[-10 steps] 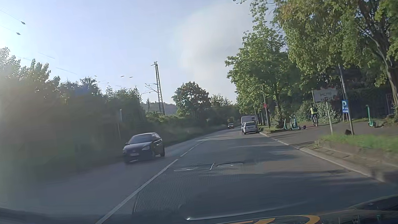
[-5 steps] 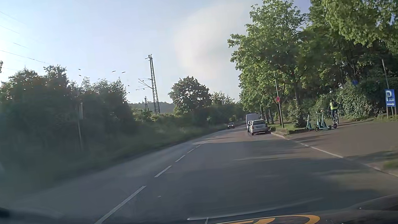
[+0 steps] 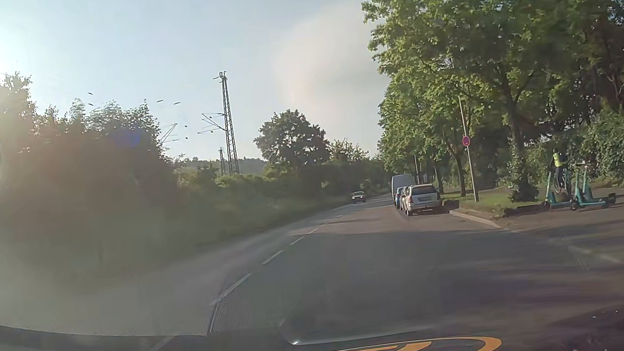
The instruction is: Follow the waypoints while adhering to traffic rules and regulations
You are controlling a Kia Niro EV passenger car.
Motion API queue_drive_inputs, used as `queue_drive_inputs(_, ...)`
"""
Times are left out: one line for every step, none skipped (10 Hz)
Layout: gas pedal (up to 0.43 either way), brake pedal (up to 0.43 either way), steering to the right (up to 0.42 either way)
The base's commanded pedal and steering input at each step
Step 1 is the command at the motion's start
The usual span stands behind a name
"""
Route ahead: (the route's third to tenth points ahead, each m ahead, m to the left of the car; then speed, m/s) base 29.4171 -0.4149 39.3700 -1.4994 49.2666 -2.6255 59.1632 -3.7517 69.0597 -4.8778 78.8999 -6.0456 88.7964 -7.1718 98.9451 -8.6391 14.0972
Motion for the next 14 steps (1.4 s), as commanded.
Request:
queue_drive_inputs(0.15,0.0,0.004)
queue_drive_inputs(0.15,0.0,0.006)
queue_drive_inputs(0.15,0.0,0.008)
queue_drive_inputs(0.15,0.0,0.008)
queue_drive_inputs(0.15,0.0,0.008)
queue_drive_inputs(0.15,0.0,0.008)
queue_drive_inputs(0.15,0.0,0.009)
queue_drive_inputs(0.15,0.0,0.009)
queue_drive_inputs(0.15,0.0,0.009)
queue_drive_inputs(0.15,0.0,0.009)
queue_drive_inputs(0.157,0.0,0.009)
queue_drive_inputs(0.157,0.0,0.009)
queue_drive_inputs(0.157,0.0,0.008)
queue_drive_inputs(0.157,0.0,0.009)
